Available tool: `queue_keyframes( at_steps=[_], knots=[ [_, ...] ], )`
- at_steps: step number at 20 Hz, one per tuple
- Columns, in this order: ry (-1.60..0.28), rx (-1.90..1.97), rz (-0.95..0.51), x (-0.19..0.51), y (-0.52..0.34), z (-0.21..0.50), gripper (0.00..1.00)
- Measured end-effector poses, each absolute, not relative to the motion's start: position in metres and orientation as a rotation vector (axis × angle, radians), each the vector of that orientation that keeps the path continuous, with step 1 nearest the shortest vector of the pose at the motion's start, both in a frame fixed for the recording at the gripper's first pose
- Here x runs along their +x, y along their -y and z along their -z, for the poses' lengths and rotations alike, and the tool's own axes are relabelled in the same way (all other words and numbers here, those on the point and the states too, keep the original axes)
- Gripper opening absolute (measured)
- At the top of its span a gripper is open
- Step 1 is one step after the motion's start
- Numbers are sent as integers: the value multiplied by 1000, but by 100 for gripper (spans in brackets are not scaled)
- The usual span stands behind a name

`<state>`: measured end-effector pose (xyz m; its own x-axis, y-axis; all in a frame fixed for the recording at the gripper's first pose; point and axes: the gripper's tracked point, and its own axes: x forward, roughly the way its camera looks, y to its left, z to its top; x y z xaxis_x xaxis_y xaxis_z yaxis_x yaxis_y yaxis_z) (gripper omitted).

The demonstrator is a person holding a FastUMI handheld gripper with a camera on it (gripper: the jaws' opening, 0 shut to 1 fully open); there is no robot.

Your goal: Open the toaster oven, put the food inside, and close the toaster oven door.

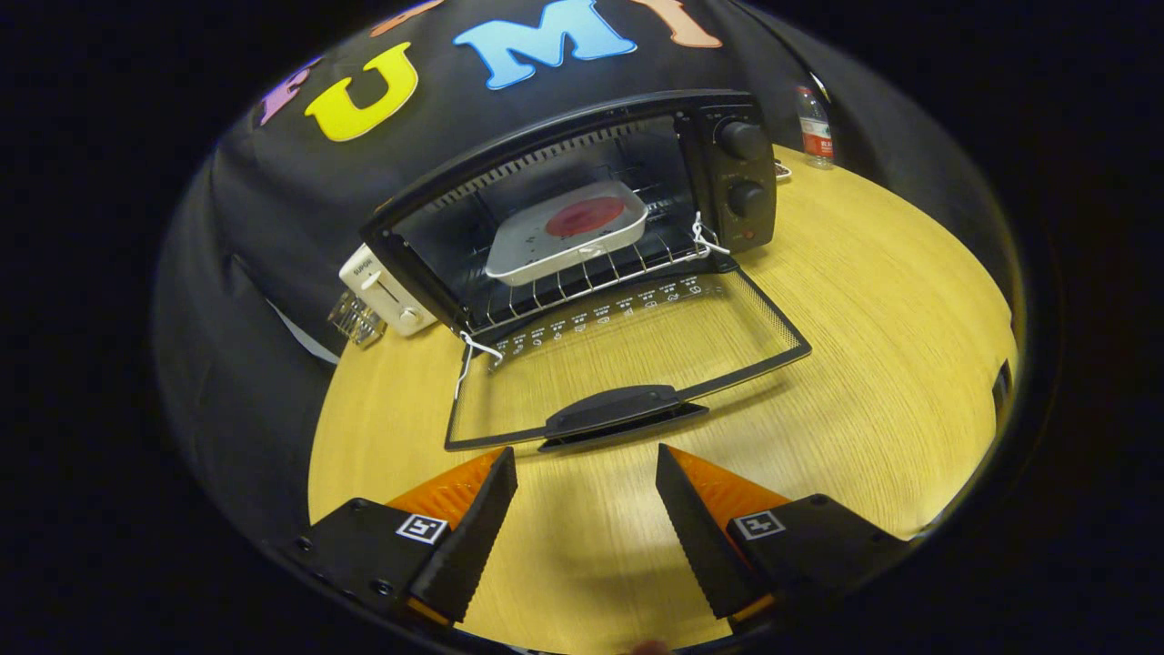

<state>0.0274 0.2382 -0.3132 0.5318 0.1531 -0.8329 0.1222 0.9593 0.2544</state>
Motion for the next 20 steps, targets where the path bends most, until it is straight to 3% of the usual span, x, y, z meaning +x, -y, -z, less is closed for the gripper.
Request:
queue_keyframes(
  at_steps=[6, 20],
  knots=[
    [-1064, 83, -44, 28, -228, 335, 98],
    [-1089, 19, -19, 39, -219, 336, 98]
  ],
)
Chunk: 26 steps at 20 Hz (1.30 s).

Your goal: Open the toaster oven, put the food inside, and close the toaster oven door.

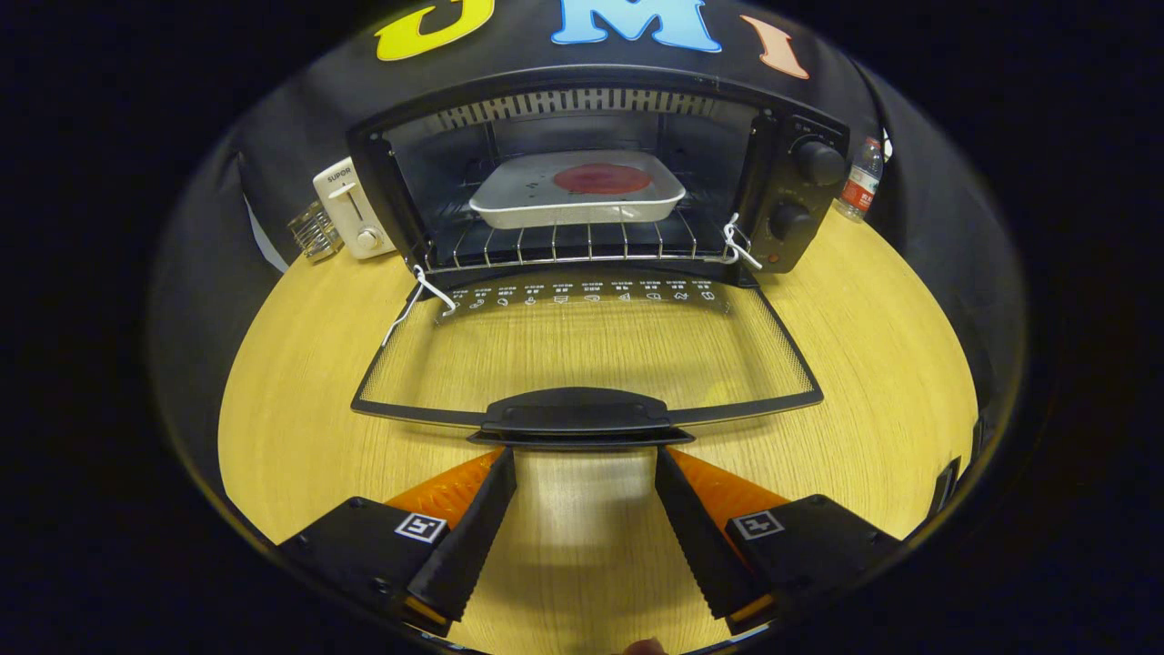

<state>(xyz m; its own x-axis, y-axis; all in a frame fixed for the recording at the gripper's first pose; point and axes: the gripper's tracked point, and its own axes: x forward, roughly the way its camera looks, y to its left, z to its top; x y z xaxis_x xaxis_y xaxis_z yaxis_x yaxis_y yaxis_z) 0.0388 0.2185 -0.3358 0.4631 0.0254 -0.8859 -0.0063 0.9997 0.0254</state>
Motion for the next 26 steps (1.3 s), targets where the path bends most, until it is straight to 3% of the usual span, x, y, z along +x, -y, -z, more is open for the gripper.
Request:
queue_keyframes(
  at_steps=[13, 26],
  knots=[
    [-962, 117, -47, 43, -221, 286, 98],
    [-570, -86, -125, 96, -207, 185, 98]
  ],
)
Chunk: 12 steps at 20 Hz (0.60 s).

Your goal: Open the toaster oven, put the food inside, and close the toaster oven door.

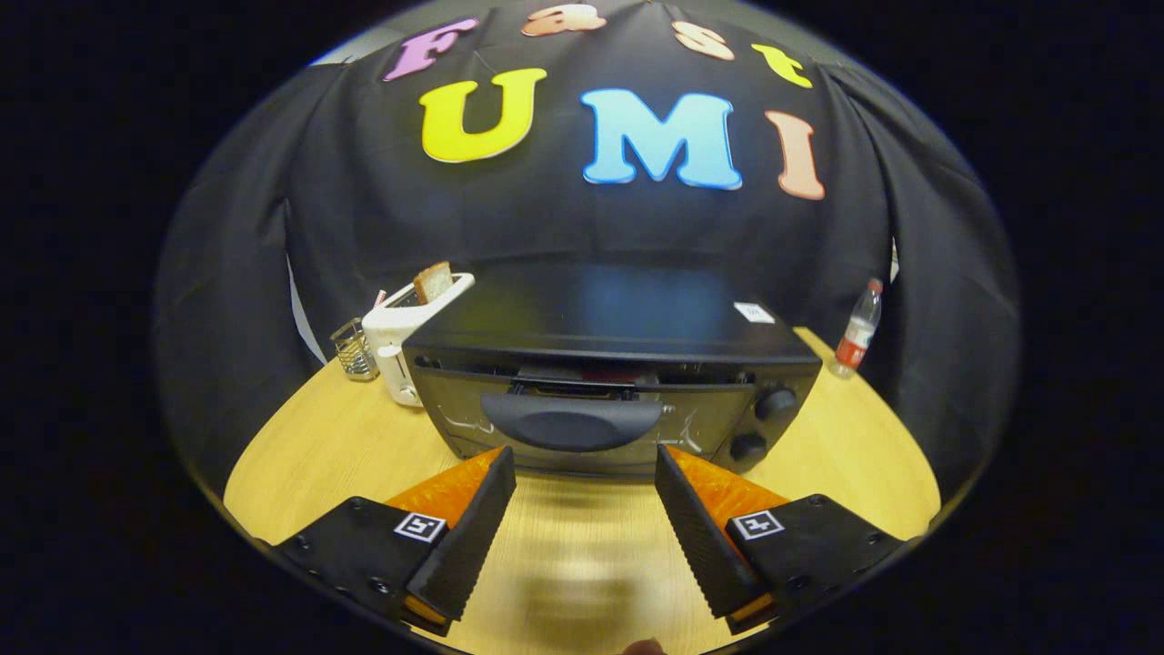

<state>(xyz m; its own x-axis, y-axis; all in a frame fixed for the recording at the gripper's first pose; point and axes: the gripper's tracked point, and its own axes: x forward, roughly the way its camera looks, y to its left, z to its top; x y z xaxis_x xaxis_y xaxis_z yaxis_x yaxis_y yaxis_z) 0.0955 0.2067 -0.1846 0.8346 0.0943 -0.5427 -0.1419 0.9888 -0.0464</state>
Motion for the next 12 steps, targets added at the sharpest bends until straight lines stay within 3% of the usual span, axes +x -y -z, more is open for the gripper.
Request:
queue_keyframes(
  at_steps=[12],
  knots=[
    [-328, -17, -173, 39, -154, 76, 98]
  ],
)
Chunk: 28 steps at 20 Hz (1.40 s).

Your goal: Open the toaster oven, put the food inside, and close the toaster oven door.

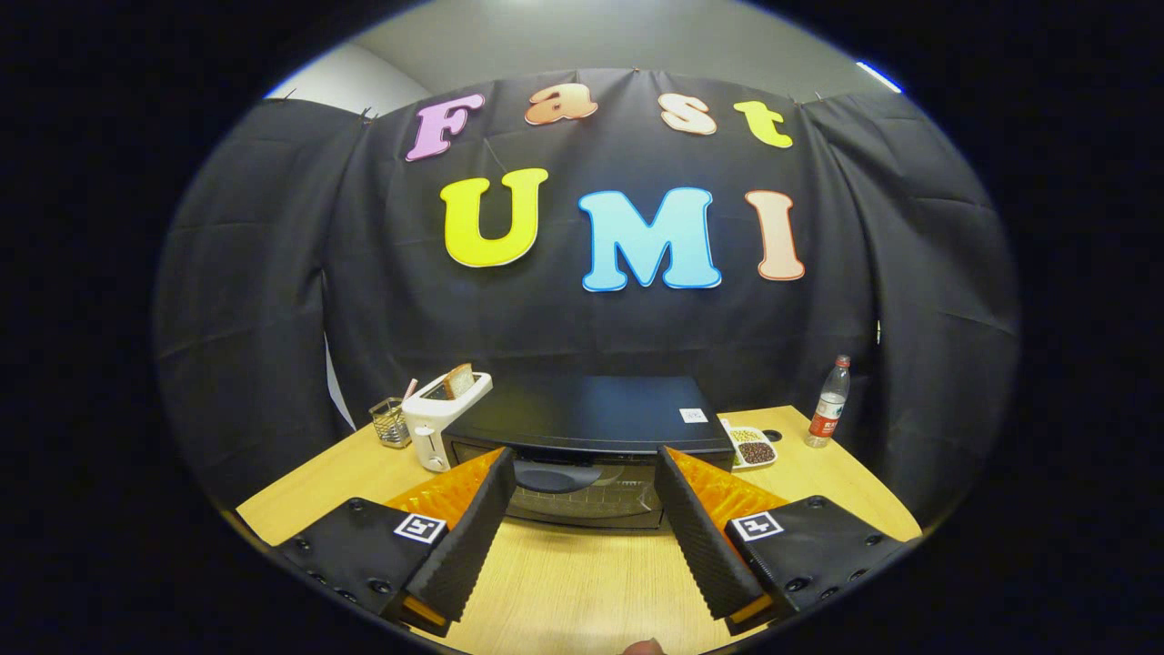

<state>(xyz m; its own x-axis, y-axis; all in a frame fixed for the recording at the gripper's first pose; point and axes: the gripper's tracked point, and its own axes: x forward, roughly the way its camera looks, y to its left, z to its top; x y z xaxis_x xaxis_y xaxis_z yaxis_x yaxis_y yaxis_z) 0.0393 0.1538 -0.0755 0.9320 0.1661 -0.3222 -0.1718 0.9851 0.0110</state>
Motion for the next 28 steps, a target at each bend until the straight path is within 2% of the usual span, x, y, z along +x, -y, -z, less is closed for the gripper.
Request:
queue_keyframes(
  at_steps=[12, 28],
  knots=[
    [-266, -27, -94, -25, -24, 21, 98],
    [-252, 24, -96, -41, -18, 20, 98]
  ],
)
